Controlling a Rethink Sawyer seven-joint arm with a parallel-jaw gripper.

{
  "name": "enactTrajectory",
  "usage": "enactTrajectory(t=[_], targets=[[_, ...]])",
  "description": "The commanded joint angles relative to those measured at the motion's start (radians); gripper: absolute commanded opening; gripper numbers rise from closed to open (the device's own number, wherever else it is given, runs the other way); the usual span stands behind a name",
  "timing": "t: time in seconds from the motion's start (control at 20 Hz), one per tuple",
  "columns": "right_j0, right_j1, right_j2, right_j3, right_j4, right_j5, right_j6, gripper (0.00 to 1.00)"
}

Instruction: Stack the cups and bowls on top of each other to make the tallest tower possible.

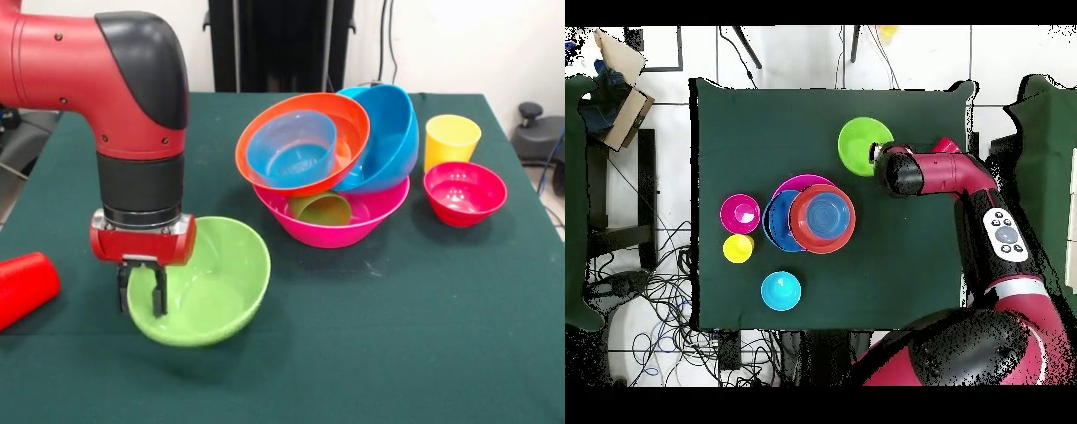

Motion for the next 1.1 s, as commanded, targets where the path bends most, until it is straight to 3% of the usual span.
enactTrajectory(t=[0.05, 0.25, 0.6, 1.1], targets=[[0.038, 0.043, -0.054, 0.044, -0.064, 0.024, -0.093, 0.0], [0.042, -0.004, -0.052, 0.069, -0.053, 0.033, -0.095, 0.0], [0.041, -0.184, -0.025, 0.171, 0.05, 0.179, -0.119, 0.0], [0.093, -0.356, -0.025, 0.241, 0.155, 0.317, -0.059, 0.0]])
